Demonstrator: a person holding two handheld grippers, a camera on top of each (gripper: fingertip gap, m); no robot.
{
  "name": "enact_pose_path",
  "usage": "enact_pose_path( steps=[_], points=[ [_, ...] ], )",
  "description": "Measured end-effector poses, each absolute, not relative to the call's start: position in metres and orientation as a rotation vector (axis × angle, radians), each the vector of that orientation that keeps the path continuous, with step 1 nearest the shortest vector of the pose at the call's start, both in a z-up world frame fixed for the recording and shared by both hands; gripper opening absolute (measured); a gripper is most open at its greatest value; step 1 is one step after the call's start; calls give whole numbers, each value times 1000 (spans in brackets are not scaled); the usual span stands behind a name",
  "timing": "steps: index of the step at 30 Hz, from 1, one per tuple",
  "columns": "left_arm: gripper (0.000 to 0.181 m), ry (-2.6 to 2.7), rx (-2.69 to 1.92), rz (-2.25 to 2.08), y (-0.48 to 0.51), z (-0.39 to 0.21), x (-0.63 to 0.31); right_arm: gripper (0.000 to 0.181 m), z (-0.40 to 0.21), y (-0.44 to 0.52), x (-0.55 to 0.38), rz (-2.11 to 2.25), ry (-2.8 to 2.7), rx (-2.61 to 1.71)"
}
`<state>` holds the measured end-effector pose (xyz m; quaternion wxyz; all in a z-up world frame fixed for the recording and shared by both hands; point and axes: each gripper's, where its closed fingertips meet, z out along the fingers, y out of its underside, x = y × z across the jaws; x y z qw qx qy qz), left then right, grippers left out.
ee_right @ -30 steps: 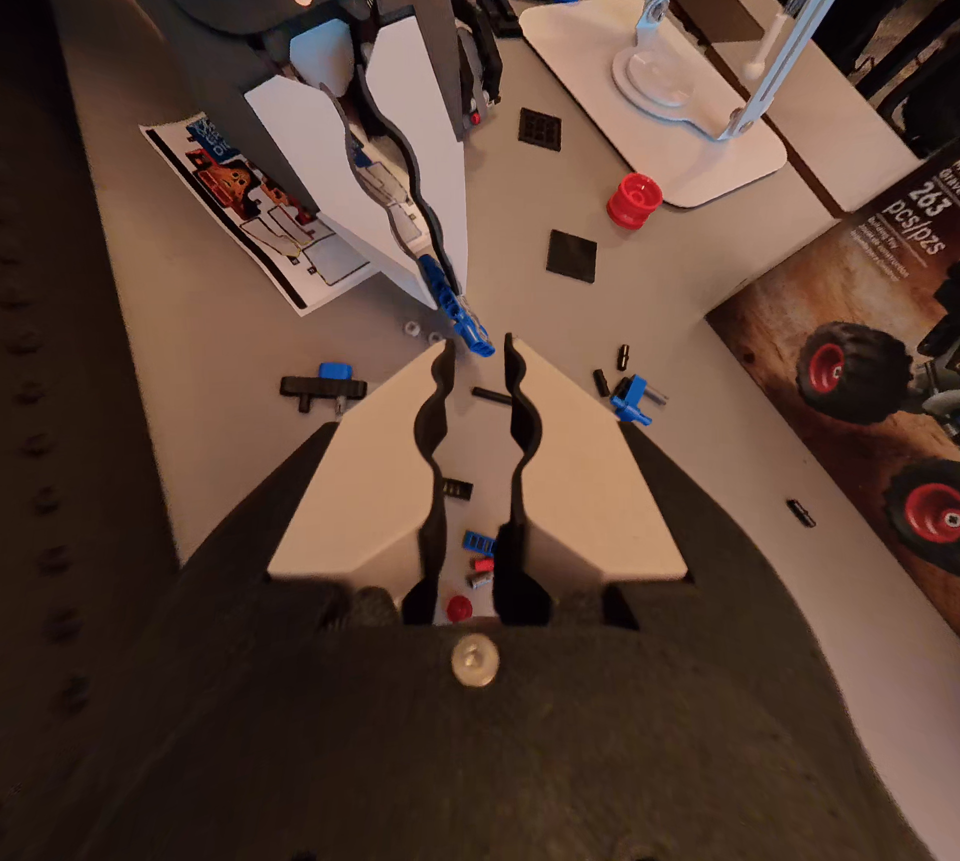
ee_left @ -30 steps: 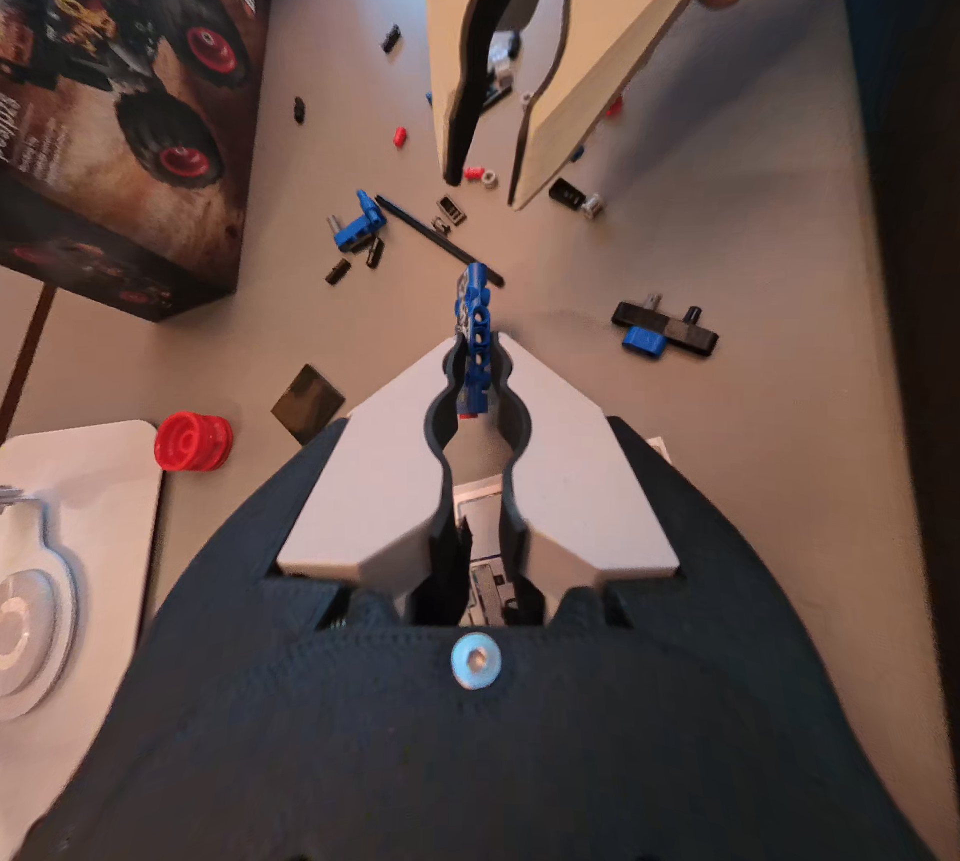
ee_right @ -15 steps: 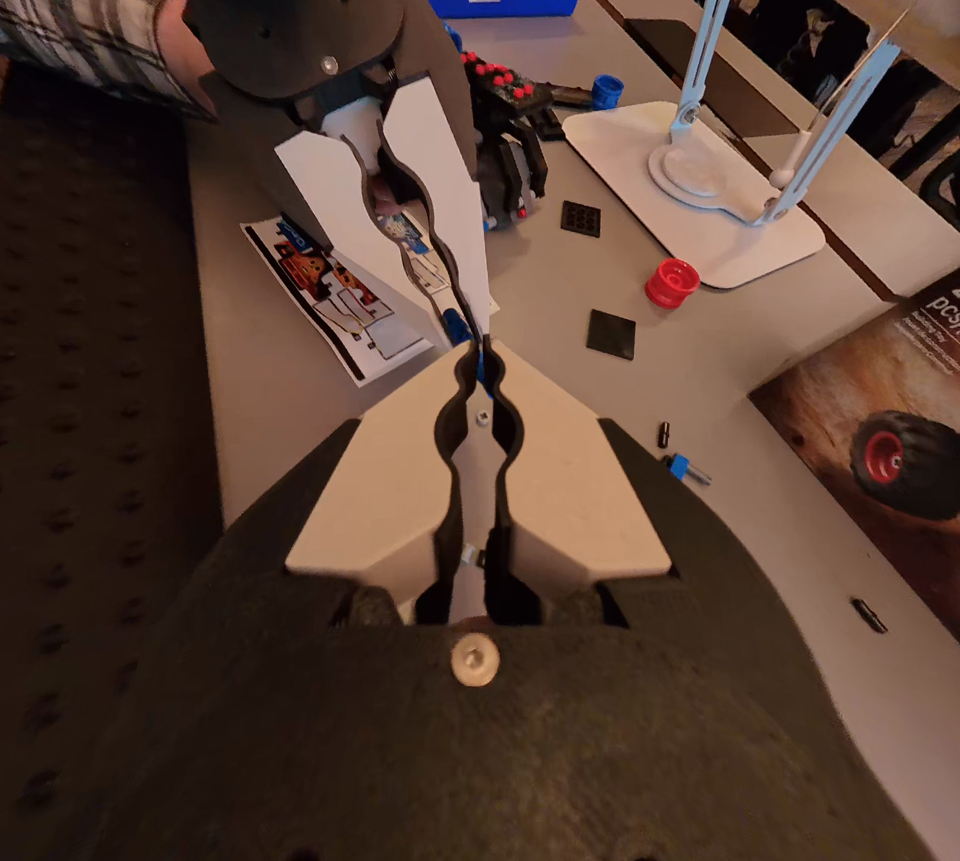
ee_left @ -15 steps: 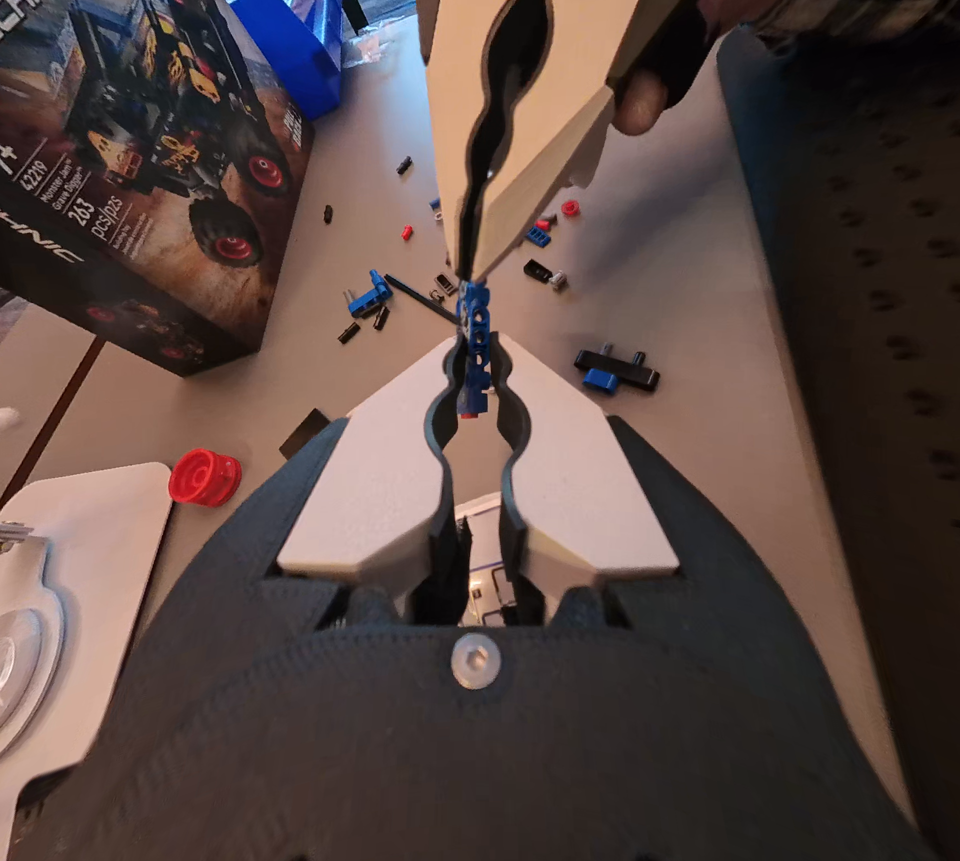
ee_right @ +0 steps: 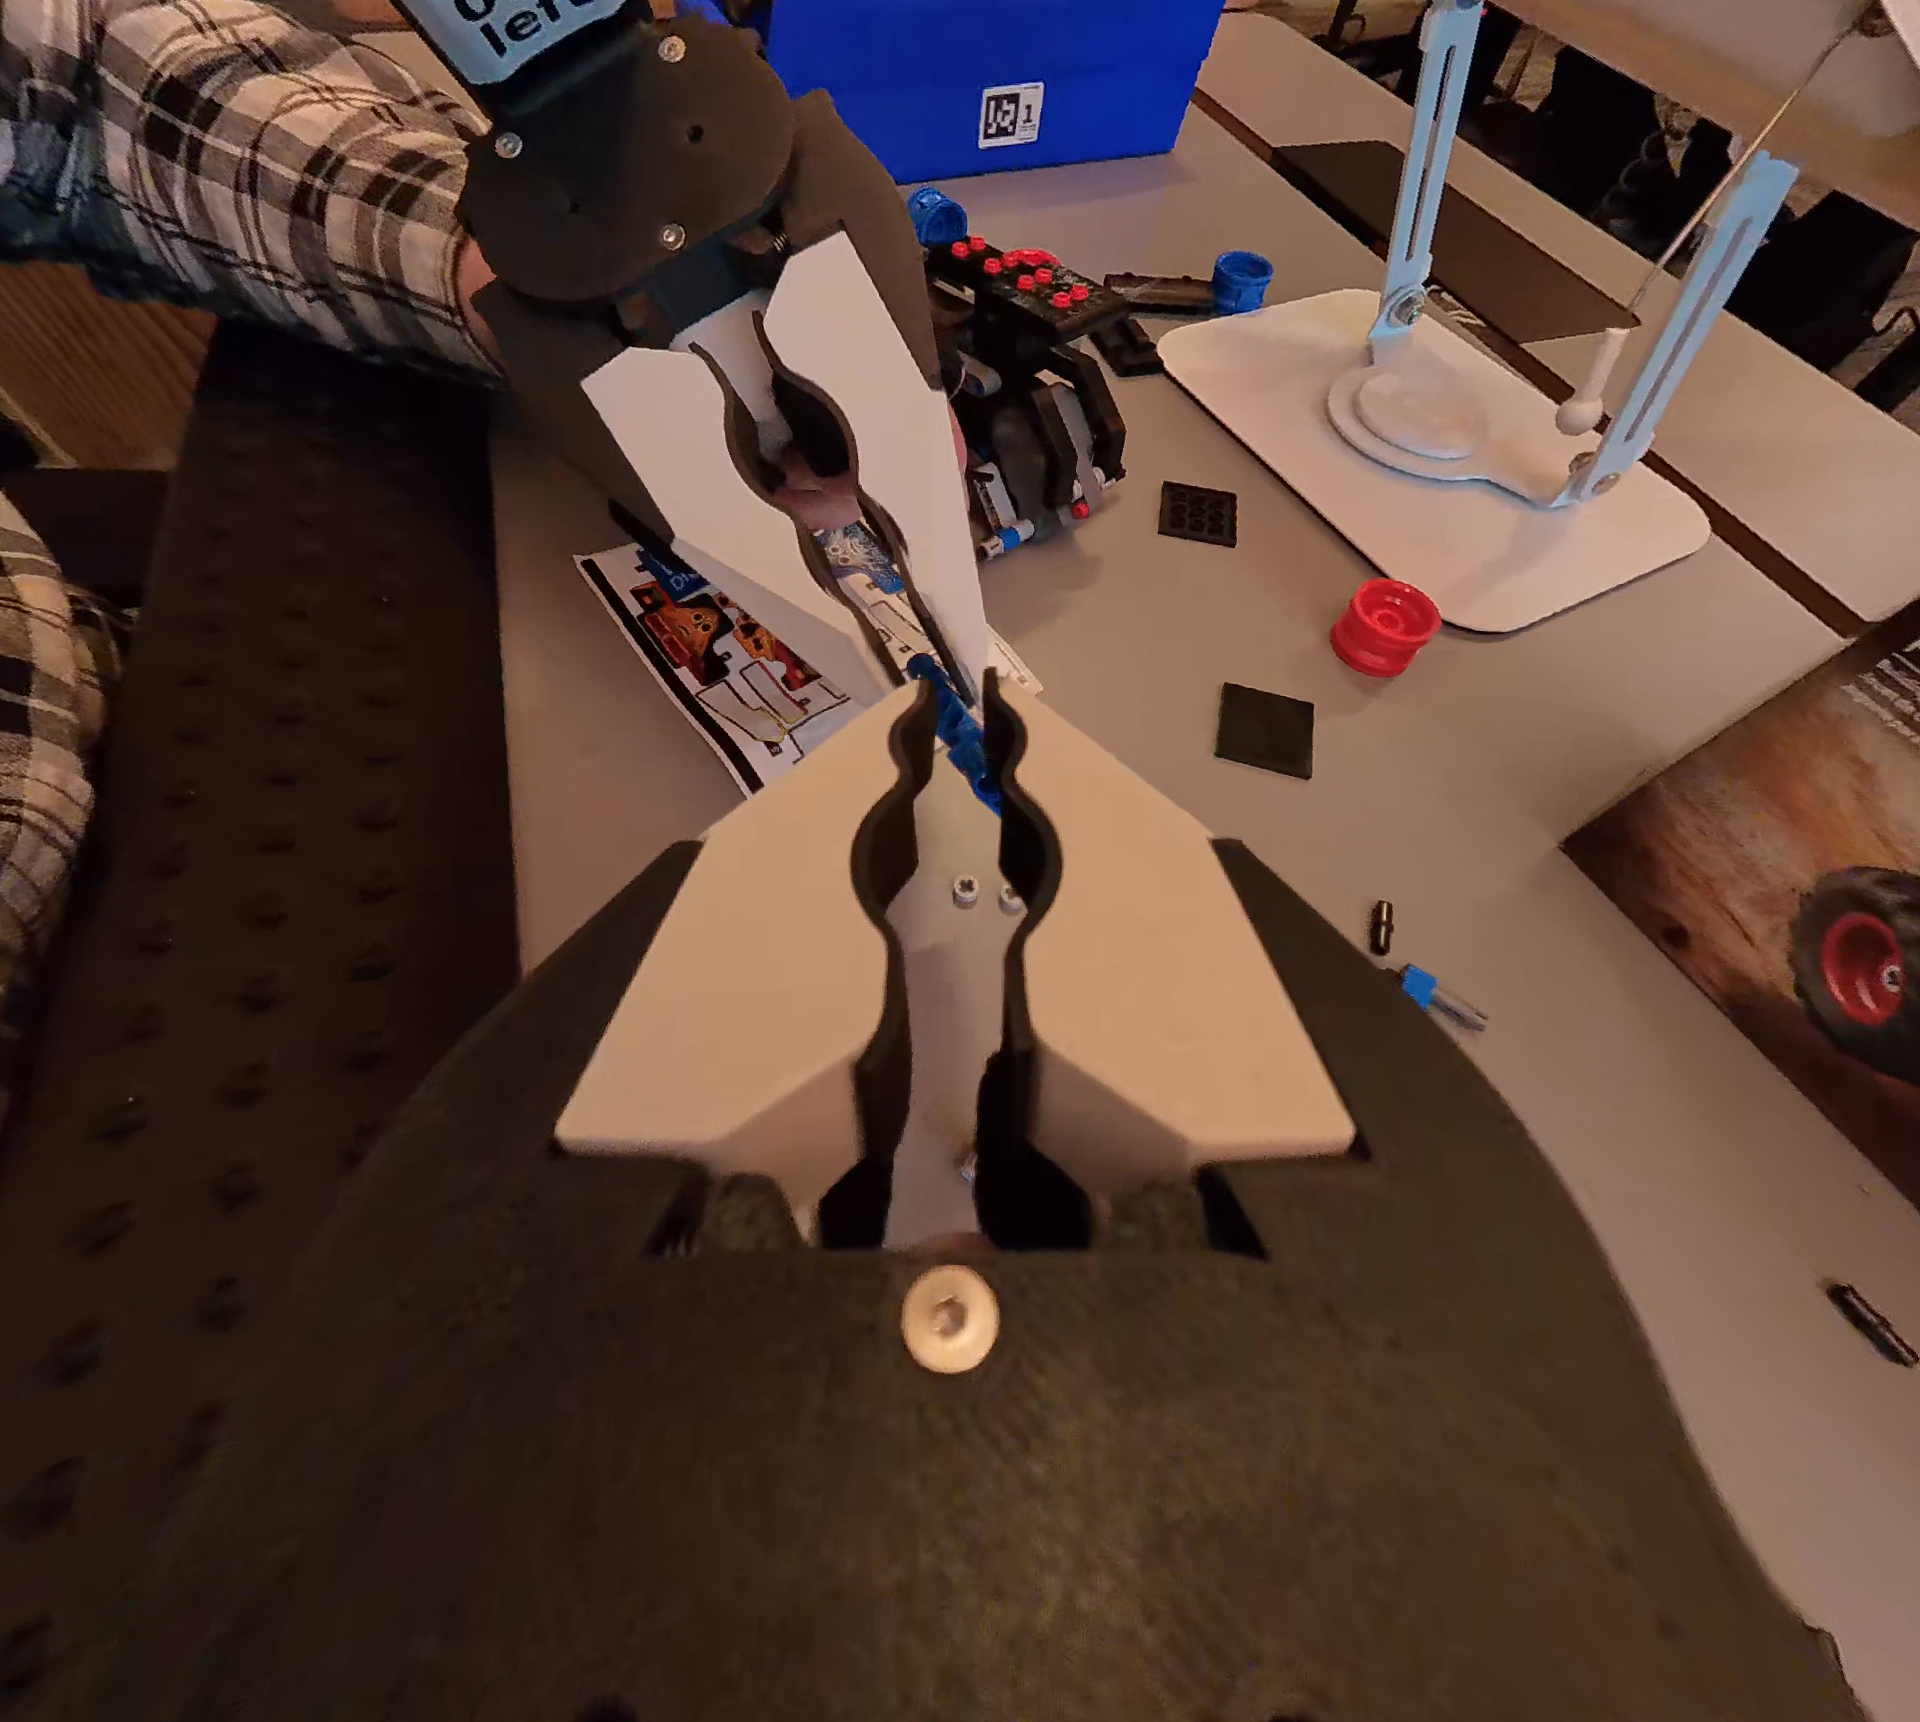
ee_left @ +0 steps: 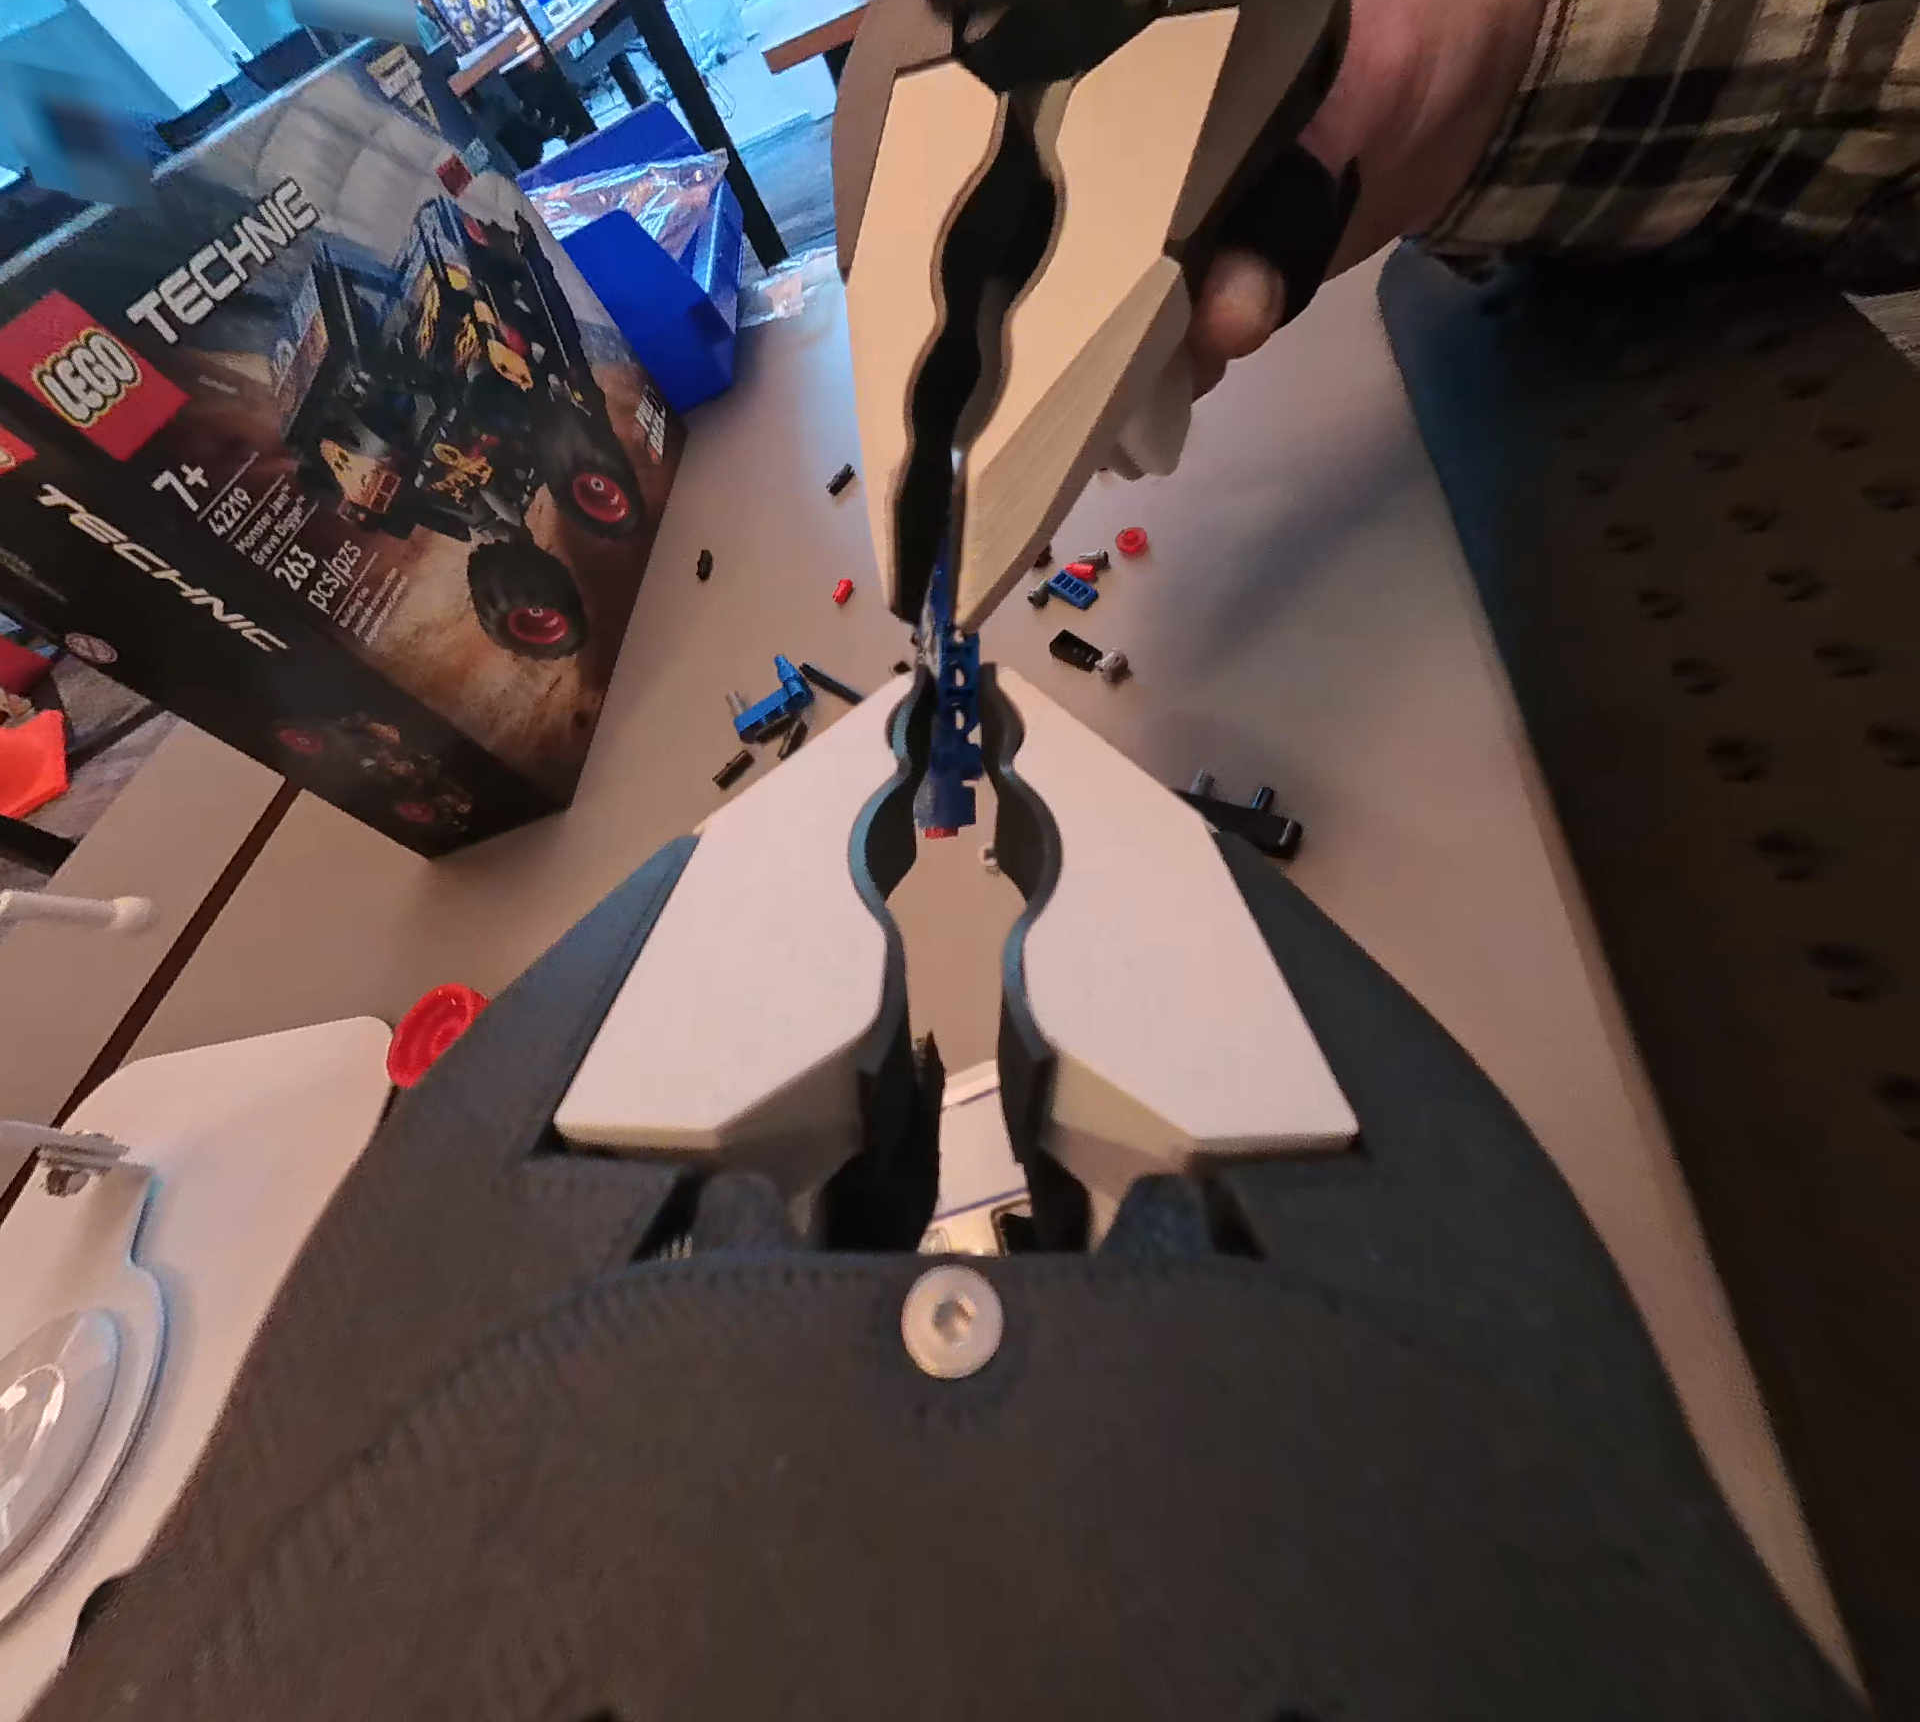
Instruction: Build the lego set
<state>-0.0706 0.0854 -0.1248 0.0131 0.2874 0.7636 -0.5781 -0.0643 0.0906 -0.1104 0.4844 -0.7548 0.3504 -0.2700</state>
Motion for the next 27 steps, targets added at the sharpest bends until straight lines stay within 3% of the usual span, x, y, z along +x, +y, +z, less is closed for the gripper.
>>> enact_pose_path(
  steps=[5, 23, 27],
  points=[
    [7, 2347, 903, -1825, 86, -122, -72, 3, -105, 95, -65, -648, 829, -1822],
    [6, 2284, 913, -2007, 89, -103, -75, 17, -97, 75, -76, -773, 796, -1867],
    [7, 2288, 940, -2067, 93, -99, -80, 10, -99, 79, -77, -785, 760, -1895]
  ],
)
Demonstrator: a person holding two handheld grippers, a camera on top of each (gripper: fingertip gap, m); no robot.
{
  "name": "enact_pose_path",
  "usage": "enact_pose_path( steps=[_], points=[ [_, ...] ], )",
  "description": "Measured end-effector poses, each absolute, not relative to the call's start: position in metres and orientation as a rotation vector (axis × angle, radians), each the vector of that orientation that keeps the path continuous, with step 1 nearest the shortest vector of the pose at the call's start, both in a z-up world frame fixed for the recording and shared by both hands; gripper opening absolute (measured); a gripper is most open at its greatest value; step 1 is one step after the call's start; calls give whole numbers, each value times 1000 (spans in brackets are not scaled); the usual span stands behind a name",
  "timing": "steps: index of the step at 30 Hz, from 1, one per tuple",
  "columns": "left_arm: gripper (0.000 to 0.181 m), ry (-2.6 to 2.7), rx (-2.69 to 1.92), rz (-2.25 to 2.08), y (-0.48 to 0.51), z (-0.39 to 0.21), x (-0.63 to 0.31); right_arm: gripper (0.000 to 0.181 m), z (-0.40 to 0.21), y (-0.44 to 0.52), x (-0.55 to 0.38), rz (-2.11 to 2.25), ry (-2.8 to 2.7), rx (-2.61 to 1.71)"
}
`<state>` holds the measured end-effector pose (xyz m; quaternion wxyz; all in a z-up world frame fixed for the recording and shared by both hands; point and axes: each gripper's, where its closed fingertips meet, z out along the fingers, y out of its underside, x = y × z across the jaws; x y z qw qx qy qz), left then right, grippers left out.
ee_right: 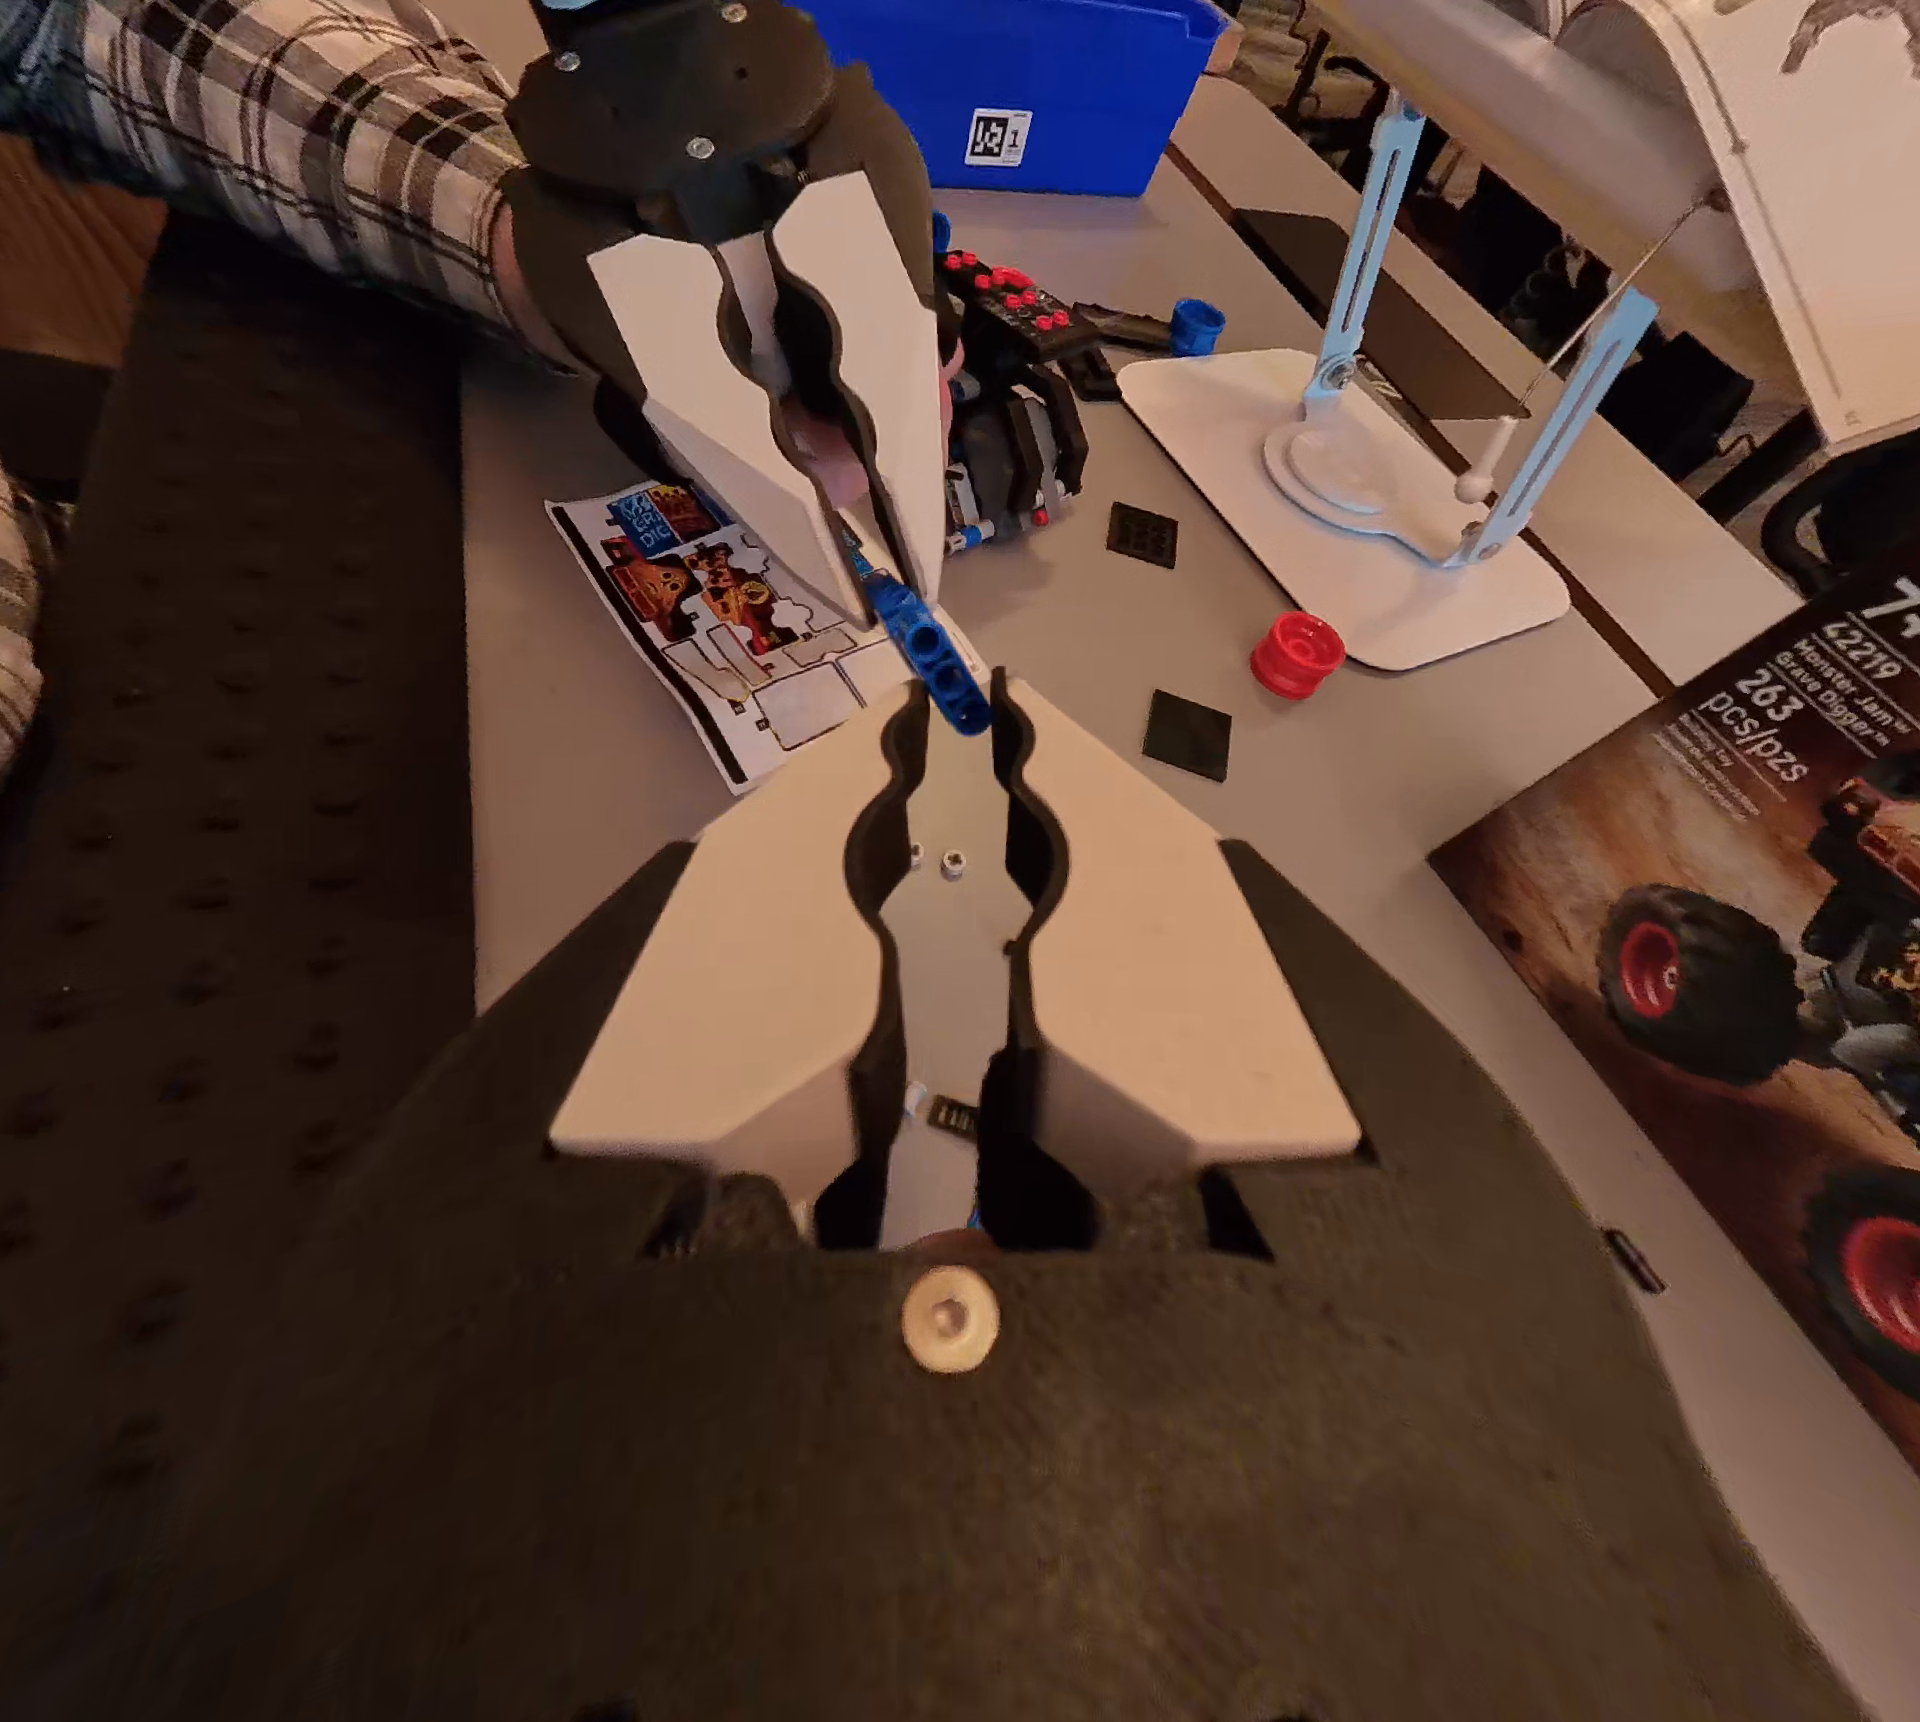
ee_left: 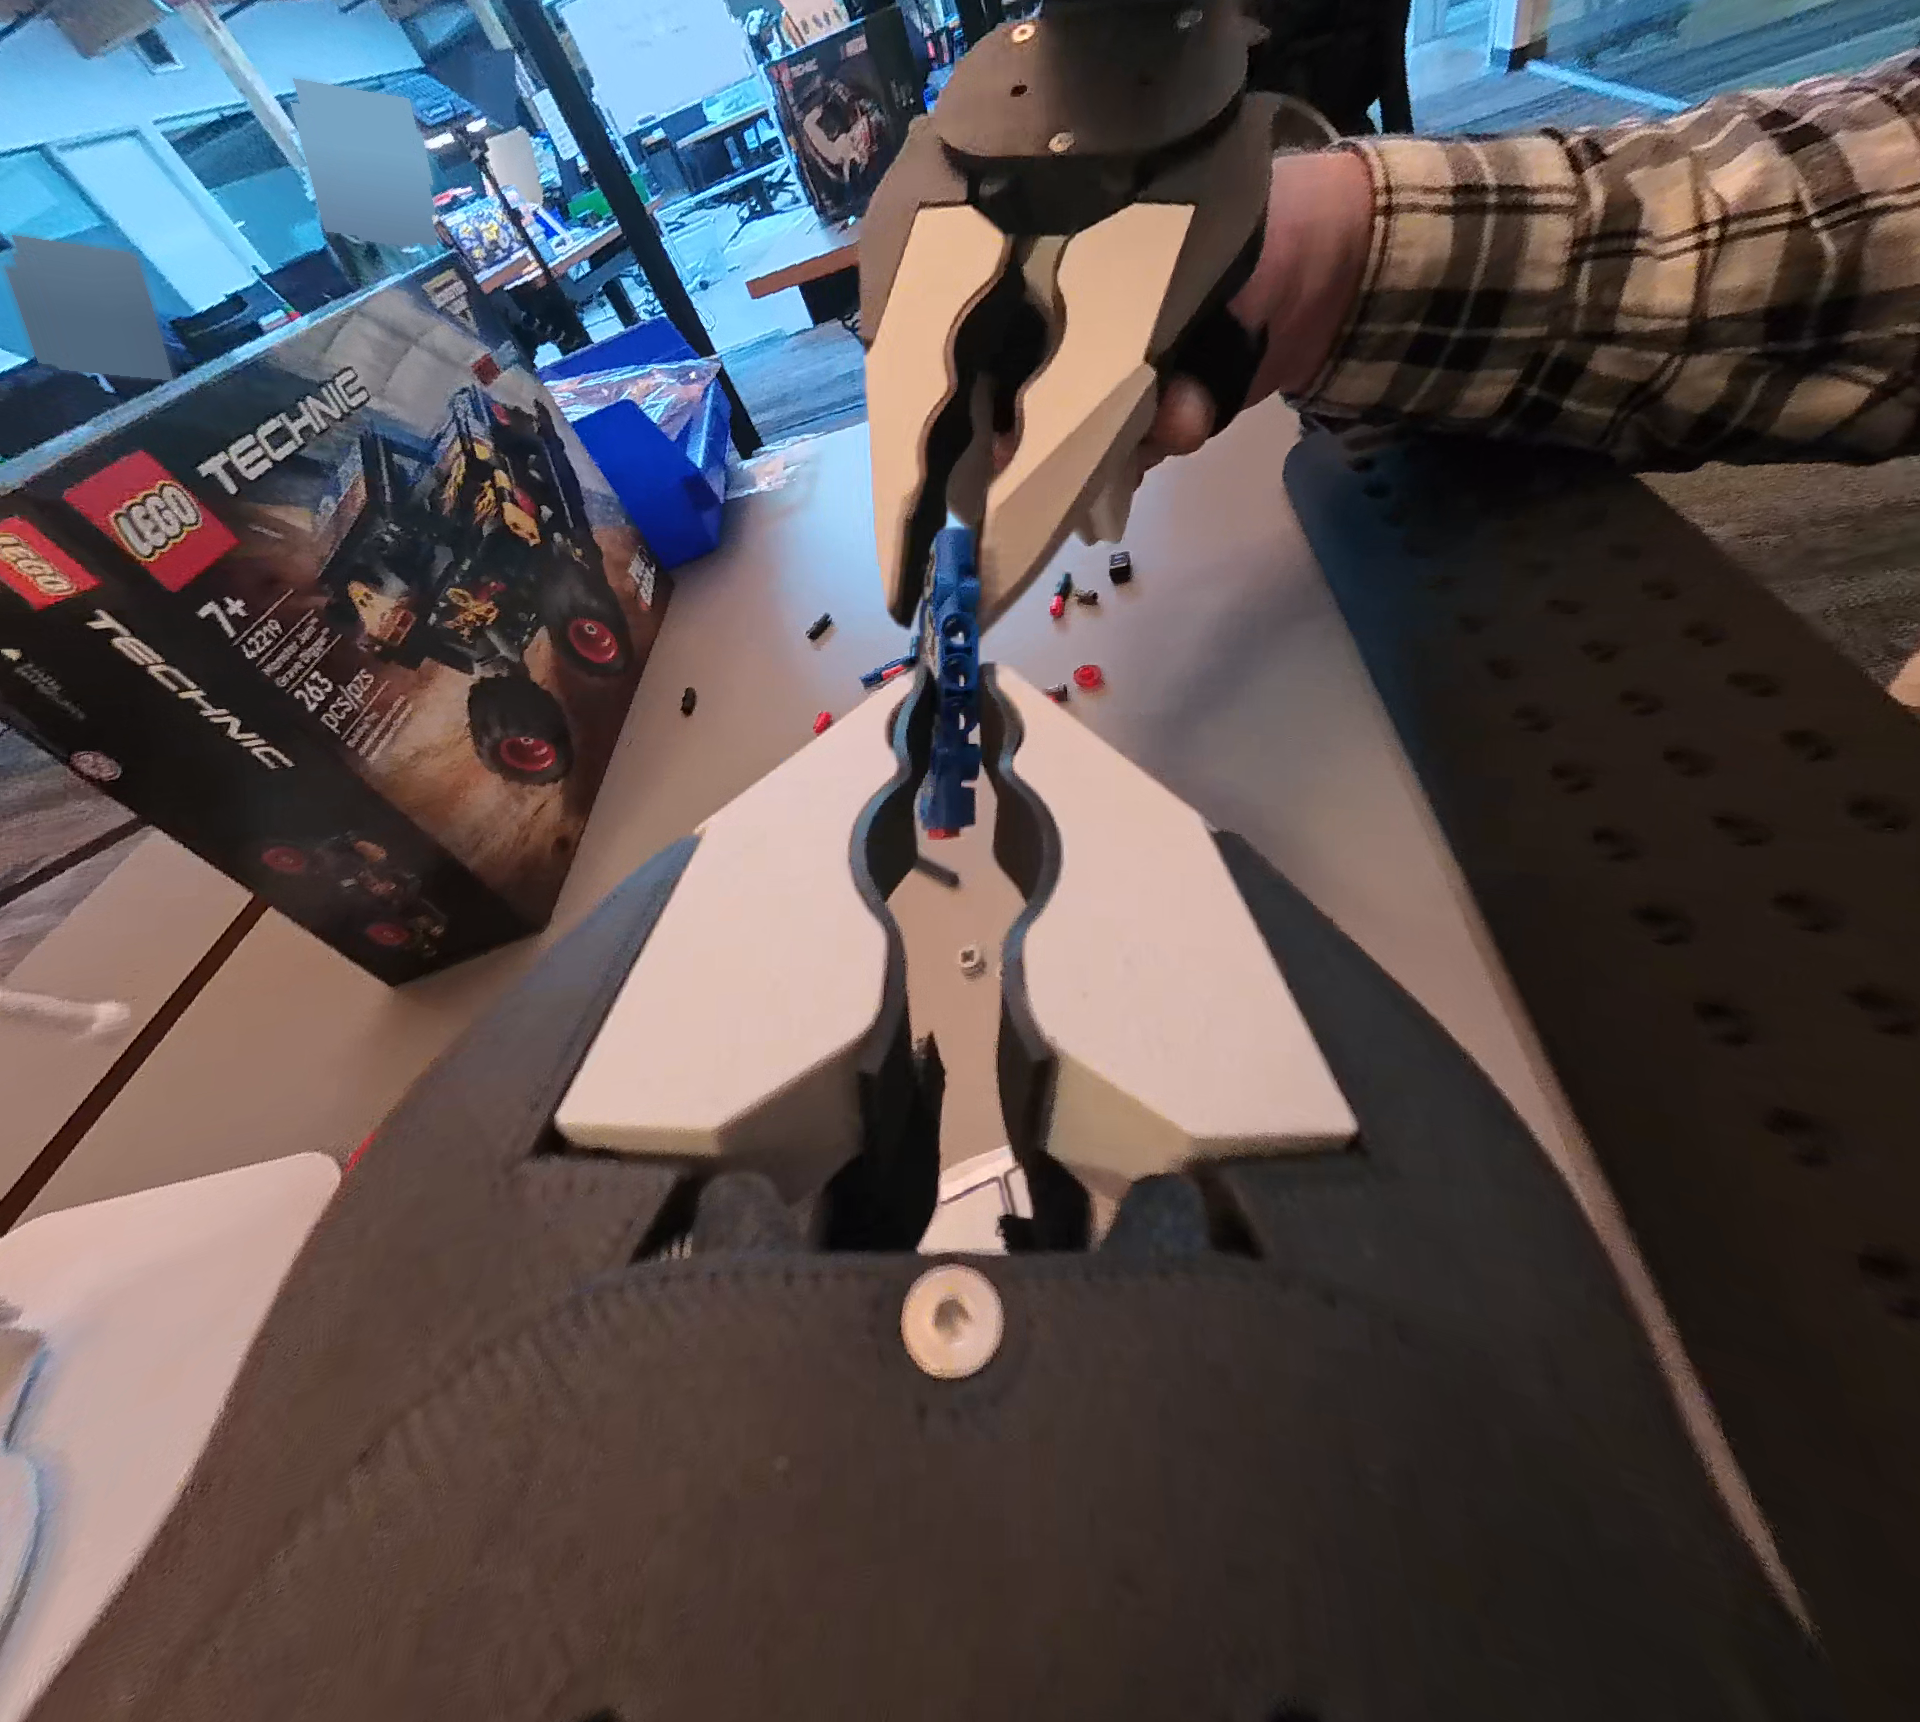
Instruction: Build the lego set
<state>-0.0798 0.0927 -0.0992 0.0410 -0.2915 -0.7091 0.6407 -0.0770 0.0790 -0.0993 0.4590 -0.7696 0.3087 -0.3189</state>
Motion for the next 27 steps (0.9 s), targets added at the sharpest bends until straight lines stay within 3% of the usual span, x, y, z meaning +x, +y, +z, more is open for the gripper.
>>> enact_pose_path(
  steps=[3, 7, 14, 17, 27],
  points=[
    [7, -2158, -880, 1967, 93, -97, -79, 9, -98, 80, -77, -779, 760, -1879],
    [28, -2191, -944, 1933, 92, -100, -85, 6, -99, 83, -76, -752, 776, -1851],
    [6, -2235, -935, 1928, 88, -104, -84, 8, -102, 92, -77, -733, 757, -1866],
    [5, -2317, -889, 1912, 85, -108, -73, 21, -108, 71, -81, -726, 832, -1900],
    [5, -2468, -875, 1748, 80, -136, -65, 12, -177, -12, -96, -688, 1144, -2150]
  ],
)
